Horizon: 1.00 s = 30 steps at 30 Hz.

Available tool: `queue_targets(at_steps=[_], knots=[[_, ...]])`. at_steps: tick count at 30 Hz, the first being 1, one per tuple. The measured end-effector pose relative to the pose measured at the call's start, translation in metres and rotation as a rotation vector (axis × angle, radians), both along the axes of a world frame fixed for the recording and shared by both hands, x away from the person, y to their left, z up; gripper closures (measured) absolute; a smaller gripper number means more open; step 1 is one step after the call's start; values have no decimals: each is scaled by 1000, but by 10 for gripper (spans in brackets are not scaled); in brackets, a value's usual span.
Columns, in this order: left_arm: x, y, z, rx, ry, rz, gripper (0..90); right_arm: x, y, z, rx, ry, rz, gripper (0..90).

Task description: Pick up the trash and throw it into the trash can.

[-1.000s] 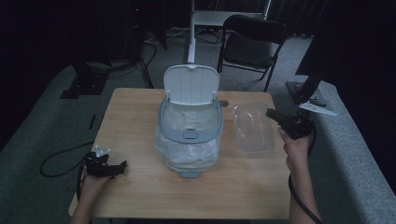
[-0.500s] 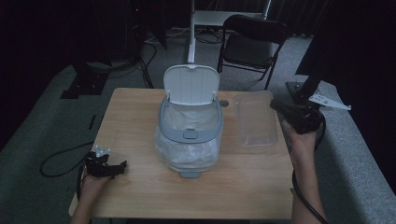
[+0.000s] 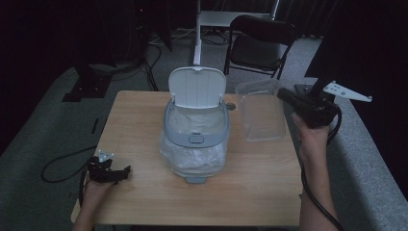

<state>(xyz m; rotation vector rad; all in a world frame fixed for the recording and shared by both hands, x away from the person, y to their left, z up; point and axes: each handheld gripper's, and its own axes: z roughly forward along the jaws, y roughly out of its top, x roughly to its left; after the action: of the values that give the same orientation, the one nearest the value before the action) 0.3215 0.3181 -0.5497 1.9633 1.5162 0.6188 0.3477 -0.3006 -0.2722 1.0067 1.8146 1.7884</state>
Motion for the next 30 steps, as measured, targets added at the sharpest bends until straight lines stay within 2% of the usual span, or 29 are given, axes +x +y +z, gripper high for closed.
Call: queue_targets(at_steps=[14,19,22,23,30], knots=[[0,0,0,0,0,0,7,-1,26,41,37,-87,60,853],[0,0,0,0,0,0,7,2,38,53,60,-104,88,853],[0,0,0,0,0,0,7,3,44,58,55,-113,98,853],[0,0,0,0,0,0,7,4,52,63,54,-117,109,853],[0,0,0,-1,-1,-4,7,11,75,68,43,-124,150,853]])
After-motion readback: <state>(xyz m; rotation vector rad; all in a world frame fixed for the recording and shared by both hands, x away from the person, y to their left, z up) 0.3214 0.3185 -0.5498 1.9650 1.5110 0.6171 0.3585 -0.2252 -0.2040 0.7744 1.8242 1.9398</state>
